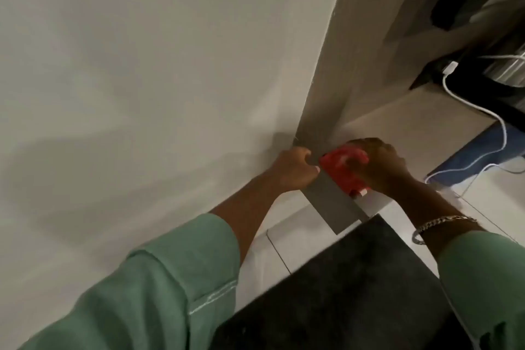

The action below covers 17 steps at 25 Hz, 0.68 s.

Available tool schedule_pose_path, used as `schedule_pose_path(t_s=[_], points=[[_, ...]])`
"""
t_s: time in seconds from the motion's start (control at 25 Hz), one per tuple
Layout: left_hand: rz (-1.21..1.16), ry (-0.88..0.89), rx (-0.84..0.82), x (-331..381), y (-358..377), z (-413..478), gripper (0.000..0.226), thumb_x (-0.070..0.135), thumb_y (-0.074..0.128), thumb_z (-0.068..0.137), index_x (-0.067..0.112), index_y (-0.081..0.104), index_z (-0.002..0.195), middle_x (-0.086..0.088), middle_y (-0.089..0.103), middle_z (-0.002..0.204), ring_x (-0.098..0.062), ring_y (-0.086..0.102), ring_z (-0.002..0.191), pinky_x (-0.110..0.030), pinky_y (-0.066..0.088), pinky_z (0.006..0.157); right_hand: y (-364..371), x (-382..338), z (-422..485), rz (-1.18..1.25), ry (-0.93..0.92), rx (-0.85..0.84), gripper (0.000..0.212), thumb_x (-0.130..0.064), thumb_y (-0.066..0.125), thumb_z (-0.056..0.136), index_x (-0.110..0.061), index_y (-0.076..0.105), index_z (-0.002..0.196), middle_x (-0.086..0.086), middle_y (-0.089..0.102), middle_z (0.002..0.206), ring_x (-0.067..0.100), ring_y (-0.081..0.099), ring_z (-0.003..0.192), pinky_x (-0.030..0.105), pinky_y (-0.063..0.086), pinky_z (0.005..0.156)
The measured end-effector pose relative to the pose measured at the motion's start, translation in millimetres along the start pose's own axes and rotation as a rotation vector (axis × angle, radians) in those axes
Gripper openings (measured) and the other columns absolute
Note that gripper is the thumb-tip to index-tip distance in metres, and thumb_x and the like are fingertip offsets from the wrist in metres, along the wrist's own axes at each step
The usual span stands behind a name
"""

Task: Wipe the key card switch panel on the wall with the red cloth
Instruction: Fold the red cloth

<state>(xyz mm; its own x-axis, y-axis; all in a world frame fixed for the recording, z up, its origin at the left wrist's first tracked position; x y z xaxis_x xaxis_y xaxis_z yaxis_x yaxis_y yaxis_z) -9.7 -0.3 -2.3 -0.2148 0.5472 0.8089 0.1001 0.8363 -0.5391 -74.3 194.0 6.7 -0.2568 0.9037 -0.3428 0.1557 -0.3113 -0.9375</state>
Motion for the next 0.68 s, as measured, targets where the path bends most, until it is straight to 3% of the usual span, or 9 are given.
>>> schedule_pose_path(t_s=[0.12,0.28,0.4,0.48,0.6,0.68], points=[[-0.199,-0.202,-0.112,-11.7,33.3,17.6,0.070,0.032,0.060,0.092,0.013,0.031,0.153,-0.013,0.051,0.146,-0.031,0.057,0.124,-0.035,0.052,0.091,27.7,21.9,3.9,-0.005,0.058,-0.068,0.055,-0.047,0.058,0.096,-0.032,0.042,0.146,0.016,0.041,0.152,0.046,0.044,0.133,0.059,0.041,0.111],[-0.717,-0.342,-0.036,-16.3,70.8,21.6,0.053,0.026,0.062,0.093,0.007,0.047,0.140,-0.017,0.064,0.128,-0.033,0.065,0.111,-0.047,0.056,0.094,49.7,22.4,-13.7,0.064,-0.025,0.098,0.058,-0.047,0.062,0.092,-0.023,0.049,0.143,0.017,0.049,0.145,0.041,0.047,0.127,0.050,0.043,0.106],[-0.935,-0.385,0.081,-26.6,71.8,8.1,0.055,0.022,0.070,0.087,0.007,0.051,0.136,-0.019,0.064,0.127,-0.036,0.064,0.112,-0.052,0.055,0.097,59.8,1.2,-33.3,0.146,-0.114,0.089,0.056,-0.048,0.062,0.090,-0.020,0.053,0.138,0.013,0.053,0.142,0.034,0.050,0.124,0.049,0.046,0.105],[-0.981,-0.370,0.102,-35.1,56.7,-3.4,0.049,0.015,0.071,0.084,0.009,0.056,0.130,-0.018,0.066,0.123,-0.035,0.064,0.110,-0.053,0.055,0.097,62.8,-16.0,-43.9,0.188,-0.153,0.116,0.058,-0.053,0.059,0.091,-0.022,0.051,0.139,0.010,0.048,0.147,0.031,0.046,0.131,0.051,0.042,0.112],[-0.894,-0.275,0.118,-42.7,11.4,-27.6,0.033,0.011,0.068,0.085,0.016,0.063,0.117,-0.014,0.069,0.116,-0.031,0.067,0.105,-0.049,0.059,0.091,62.3,-62.9,-57.8,0.061,-0.343,0.199,0.070,-0.061,0.050,0.086,-0.031,0.033,0.147,0.009,0.032,0.160,0.032,0.031,0.146,0.051,0.027,0.119],[-0.791,-0.180,0.146,-38.6,-29.0,-54.6,0.021,0.016,0.063,0.089,0.026,0.065,0.107,-0.007,0.071,0.110,-0.026,0.068,0.102,-0.042,0.062,0.084,57.6,-108.3,-72.4,0.042,-0.489,0.214,0.076,-0.065,0.049,0.083,-0.035,0.027,0.150,0.008,0.030,0.162,0.032,0.028,0.149,0.059,0.030,0.118]])
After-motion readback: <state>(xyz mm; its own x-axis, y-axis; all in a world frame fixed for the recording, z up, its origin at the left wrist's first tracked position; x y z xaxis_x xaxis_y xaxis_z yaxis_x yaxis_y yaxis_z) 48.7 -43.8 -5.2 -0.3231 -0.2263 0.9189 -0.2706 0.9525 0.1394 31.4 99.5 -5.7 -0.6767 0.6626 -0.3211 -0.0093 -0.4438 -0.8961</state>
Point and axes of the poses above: each hand's wrist, its own z-axis towards the middle knuckle, its own y-axis out of the palm, x = y × z, the point moved 1 cm from there along z, towards the middle knuckle
